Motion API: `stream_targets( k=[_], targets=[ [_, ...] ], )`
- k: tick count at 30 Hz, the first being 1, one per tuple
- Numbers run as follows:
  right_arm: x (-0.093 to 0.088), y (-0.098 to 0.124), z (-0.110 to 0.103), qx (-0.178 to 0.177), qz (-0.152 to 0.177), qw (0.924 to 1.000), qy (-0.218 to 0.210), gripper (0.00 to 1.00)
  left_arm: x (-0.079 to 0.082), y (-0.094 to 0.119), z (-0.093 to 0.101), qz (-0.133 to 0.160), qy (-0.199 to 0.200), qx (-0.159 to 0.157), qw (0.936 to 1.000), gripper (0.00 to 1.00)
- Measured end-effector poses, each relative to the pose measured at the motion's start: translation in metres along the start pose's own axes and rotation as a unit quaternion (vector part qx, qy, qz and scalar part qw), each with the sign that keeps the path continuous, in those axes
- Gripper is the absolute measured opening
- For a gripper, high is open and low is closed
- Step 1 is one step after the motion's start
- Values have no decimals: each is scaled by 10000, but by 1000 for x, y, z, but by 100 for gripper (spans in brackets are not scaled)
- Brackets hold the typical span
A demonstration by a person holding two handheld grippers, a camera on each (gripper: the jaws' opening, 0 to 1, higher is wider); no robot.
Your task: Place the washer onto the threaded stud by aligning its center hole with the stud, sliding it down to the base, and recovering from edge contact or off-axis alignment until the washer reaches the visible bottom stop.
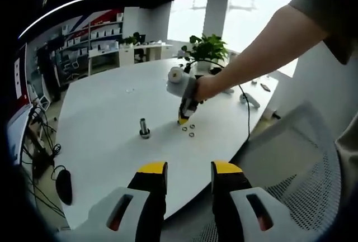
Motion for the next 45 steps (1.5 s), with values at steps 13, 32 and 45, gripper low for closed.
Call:
stream_targets(
  k=[13,32,45],
  targets=[
    [-7,14,1,-64,143,9999,-59,17,0,0,-1,9,3,54,10000,29],
    [-34,31,-2,-111,86,9999,-101,19,1,1,0,14,-59,73,10000,29],
    [-41,16,-5,21,-25,9998,172,22,0,1,0,7,-75,79,9999,29]
  ],
)
Point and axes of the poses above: the point that each gripper's makers call its tool centre point, and the gripper's own axes: y roughly backward along the fingers, z roughly to its right, x roughly out of its top, the point moved 9 cm from there along y, roughly backward along the fingers
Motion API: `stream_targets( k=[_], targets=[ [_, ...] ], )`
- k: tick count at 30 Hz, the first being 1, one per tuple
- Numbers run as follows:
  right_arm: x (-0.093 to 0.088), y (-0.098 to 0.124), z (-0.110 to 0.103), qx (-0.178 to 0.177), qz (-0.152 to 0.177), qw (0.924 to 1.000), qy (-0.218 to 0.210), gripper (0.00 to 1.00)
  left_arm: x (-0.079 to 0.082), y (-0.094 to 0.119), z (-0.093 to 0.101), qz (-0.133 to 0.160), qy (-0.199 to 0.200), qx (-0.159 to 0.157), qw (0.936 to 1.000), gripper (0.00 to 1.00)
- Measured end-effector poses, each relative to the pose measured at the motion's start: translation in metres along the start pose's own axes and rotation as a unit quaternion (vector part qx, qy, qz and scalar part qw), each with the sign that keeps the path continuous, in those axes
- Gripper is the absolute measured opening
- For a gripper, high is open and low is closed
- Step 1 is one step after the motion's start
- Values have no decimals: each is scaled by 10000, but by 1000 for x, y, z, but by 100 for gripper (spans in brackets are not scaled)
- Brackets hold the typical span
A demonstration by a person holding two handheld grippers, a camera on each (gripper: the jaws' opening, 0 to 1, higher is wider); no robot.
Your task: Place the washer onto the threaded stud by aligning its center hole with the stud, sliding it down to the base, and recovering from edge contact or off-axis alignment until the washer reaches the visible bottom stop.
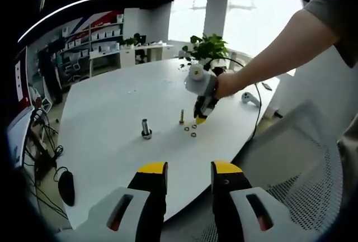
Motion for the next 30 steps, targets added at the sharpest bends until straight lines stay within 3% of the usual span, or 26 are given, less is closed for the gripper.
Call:
stream_targets(
  k=[7,30],
  targets=[
    [-3,-8,0,63,-121,9998,145,22,1,1,-1,37,1,20,10000,29],
    [-5,-19,-2,172,-112,9996,-169,21,0,-1,-1,-15,4,25,10000,29]
  ],
)
Point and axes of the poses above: the point that each gripper's makers call its tool centre point, and the gripper's own axes: y roughly backward along the fingers, z roughly to its right, x roughly out of its top, the point moved 9 cm from there along y, roughly backward along the fingers
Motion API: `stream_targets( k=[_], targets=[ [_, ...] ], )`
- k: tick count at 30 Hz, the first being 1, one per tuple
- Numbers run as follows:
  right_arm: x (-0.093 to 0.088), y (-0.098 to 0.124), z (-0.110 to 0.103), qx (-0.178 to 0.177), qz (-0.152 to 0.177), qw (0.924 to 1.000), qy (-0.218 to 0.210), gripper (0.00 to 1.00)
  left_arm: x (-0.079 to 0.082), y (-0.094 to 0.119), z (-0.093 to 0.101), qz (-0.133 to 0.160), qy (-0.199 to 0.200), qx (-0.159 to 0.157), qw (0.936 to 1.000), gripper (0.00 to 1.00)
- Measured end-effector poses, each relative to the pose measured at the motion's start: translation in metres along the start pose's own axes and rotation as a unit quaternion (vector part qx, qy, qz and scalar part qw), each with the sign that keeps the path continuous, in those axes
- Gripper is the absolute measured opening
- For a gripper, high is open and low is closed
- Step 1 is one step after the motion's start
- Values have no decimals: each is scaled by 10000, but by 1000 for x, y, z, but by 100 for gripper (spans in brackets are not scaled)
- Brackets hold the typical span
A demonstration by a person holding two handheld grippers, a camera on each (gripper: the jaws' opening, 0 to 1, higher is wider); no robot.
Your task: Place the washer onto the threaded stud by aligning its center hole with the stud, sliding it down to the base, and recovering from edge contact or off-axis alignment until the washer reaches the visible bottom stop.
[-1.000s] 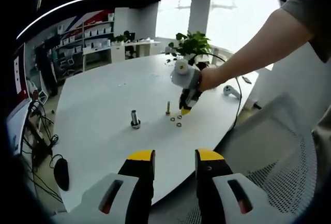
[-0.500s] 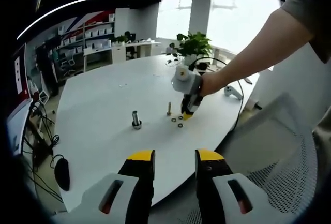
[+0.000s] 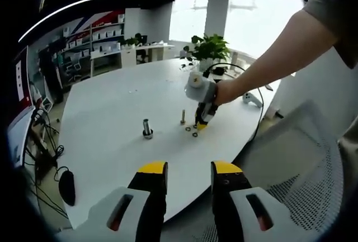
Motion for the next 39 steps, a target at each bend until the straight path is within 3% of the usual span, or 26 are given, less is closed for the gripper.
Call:
stream_targets(
  k=[5,10,16,19,25,29,32,36,39],
  targets=[
    [3,-1,3,1,-44,9994,-329,20,0,0,-1,-11,4,13,10000,29],
    [8,-2,-2,-36,-281,9996,-14,19,0,0,-1,-11,18,-3,10000,29],
    [10,-1,2,-61,-415,9991,30,16,-1,0,0,-28,20,-12,10000,29],
    [11,-1,4,-63,-470,9987,-175,16,-1,0,0,-21,11,-6,10000,29],
    [13,-2,2,-70,-592,9982,-50,16,-2,-1,0,-59,26,-38,10000,28],
    [16,-4,0,-159,-731,9971,-123,16,-1,-1,0,-42,25,-19,10000,28],
    [18,-4,0,-300,-800,9945,-602,16,-1,0,-1,-15,62,-18,10000,28],
    [19,-4,-1,-282,-872,9949,-416,16,-1,-1,0,-17,46,-62,10000,28],
    [16,-4,1,-271,-785,9951,-535,16,-1,-1,0,-16,59,-54,10000,28]
  ],
)
Point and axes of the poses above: the point that each gripper's makers call its tool centre point, and the gripper's own axes: y roughly backward along the fingers, z roughly to its right, x roughly out of its top, the point moved 9 cm from there along y, roughly backward along the fingers
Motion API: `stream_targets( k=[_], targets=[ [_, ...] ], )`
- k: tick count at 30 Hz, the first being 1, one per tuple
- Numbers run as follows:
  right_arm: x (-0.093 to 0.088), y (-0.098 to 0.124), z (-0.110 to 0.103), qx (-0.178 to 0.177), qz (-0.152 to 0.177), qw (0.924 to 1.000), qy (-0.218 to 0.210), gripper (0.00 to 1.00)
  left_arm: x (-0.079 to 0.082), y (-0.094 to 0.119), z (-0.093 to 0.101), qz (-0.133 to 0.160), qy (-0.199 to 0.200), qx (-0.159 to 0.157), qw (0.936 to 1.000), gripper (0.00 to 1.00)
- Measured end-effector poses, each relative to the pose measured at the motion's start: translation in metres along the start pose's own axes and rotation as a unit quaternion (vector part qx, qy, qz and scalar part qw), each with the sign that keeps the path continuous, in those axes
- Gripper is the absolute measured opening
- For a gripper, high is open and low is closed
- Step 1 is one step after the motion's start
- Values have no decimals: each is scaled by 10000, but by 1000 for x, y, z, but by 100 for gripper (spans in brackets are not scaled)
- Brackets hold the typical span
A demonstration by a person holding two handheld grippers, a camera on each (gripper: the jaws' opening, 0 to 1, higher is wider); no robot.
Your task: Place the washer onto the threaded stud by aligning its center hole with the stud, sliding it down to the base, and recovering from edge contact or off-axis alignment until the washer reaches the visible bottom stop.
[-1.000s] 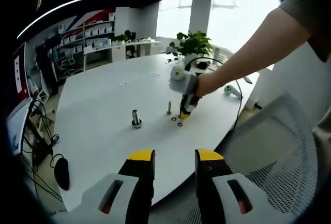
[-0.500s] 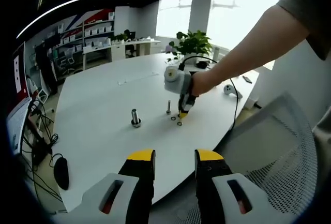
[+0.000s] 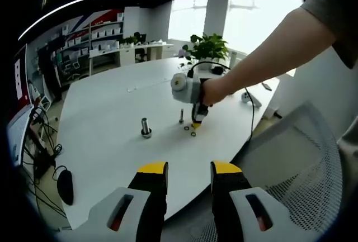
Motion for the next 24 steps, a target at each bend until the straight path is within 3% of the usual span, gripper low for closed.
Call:
stream_targets(
  k=[11,24],
  targets=[
    [-3,0,-2,-3,171,9998,-28,16,1,0,-1,26,2,46,10000,28],
    [-20,2,1,72,971,9947,-319,15,2,1,-1,50,2,61,10000,27]
  ],
)
Point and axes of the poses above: the point that each gripper's makers call its tool centre point, and the gripper's own axes: y roughly backward along the fingers, z roughly to its right, x roughly out of its top, the point moved 9 cm from there along y, roughly backward along the fingers
